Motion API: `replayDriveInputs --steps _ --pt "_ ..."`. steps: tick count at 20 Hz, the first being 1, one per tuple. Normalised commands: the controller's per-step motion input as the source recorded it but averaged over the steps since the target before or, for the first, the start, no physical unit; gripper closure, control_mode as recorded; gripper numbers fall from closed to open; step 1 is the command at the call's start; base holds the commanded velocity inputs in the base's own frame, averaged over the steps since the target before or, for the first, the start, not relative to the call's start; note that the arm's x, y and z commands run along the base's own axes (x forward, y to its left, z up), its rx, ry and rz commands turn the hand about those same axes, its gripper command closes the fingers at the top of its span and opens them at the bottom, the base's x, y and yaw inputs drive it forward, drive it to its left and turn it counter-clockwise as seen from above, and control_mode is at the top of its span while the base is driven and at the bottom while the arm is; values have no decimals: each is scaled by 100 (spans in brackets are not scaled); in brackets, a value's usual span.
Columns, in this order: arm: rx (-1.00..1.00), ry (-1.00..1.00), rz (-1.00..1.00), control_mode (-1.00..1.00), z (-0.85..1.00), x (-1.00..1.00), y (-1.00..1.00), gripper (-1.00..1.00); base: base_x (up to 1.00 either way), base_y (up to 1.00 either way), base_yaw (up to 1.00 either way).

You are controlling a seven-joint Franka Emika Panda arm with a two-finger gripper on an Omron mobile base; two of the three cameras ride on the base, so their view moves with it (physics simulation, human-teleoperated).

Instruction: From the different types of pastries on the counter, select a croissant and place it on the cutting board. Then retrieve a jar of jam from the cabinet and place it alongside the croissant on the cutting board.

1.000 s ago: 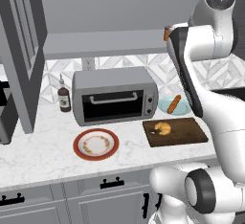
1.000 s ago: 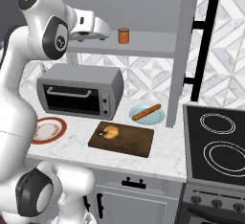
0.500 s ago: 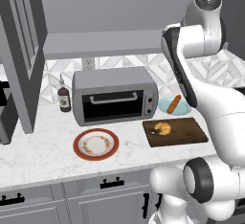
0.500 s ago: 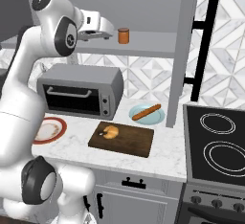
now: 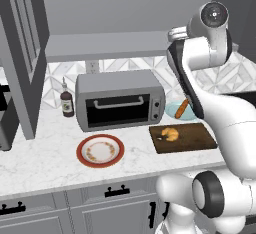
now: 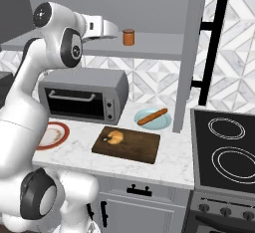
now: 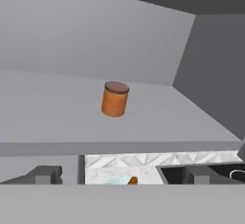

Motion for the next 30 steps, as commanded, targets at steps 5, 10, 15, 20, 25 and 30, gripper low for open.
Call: replayDriveInputs --steps 5,10,15,20,25,30 --pt "0 -2 0 -100 0 15 0 -100 0 0 0" --pt "0 9 -2 -100 0 54 0 -100 0 0 0" --pt "0 8 -1 -100 0 61 0 -100 0 0 0" --pt "0 0 0 -100 -8 24 -6 -100 0 0 0" --pt "0 0 0 -100 -27 15 -9 -100 0 0 0" --pt "0 -1 0 -100 -6 62 -14 -100 0 0 0"
